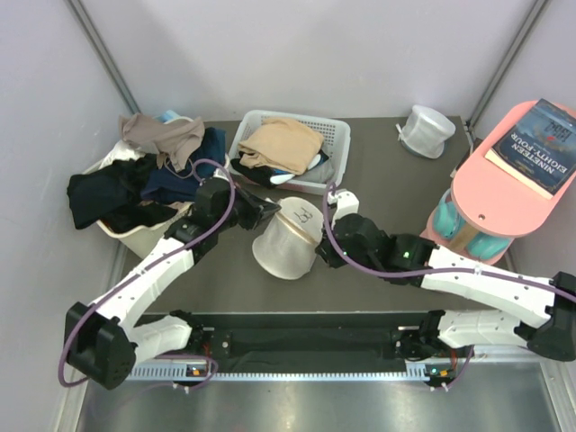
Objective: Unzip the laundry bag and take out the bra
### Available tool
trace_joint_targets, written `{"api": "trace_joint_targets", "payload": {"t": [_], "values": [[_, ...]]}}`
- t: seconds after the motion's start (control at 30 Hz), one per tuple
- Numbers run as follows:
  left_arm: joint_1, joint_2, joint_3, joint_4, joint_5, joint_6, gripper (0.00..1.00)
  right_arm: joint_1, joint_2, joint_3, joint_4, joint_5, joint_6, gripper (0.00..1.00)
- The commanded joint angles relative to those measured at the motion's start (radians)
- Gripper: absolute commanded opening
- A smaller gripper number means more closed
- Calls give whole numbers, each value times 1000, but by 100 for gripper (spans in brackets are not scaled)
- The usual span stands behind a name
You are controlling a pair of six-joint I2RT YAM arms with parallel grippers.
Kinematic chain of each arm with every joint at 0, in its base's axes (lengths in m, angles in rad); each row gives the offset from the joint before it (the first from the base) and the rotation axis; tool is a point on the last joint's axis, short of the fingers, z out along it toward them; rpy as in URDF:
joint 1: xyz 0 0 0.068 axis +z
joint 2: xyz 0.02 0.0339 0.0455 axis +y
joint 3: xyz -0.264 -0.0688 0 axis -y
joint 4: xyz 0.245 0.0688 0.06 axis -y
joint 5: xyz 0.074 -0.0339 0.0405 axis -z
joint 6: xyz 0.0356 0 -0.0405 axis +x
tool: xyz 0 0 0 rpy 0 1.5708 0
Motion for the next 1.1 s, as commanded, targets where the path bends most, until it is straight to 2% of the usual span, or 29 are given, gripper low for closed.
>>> {"api": "trace_joint_targets", "payload": {"t": [0.0, 0.07, 0.1, 0.13, 0.17, 0.27, 0.4, 0.63, 1.07], "values": [[76, -80, 1, 9, -73, 53, 0, 13, 65, 21, -15, -57, -57, 0], [84, -100, 11, -49, -82, 88, 1, 13, 106, 47, -1, -69, -68, 0], [84, -118, 27, -74, -87, 100, 8, 13, 117, 54, 11, -77, -77, 0], [82, -124, 35, -102, -90, 113, 17, 13, 139, 71, 17, -82, -80, 0], [84, -132, 46, -166, -99, 136, 40, 15, 148, 79, 22, -83, -84, 0], [82, -172, 83, -270, -111, 176, 63, 13, 189, 111, 36, -95, -106, 0], [82, -224, 100, -459, -119, 197, 68, 15, 246, 163, 59, -132, -133, 0], [81, -337, 74, -534, -64, 159, 65, 15, 333, 229, 94, -183, -164, 0], [50, -374, -87, -464, 10, 56, 65, 46, 375, 274, 131, -227, -189, 0]]}}
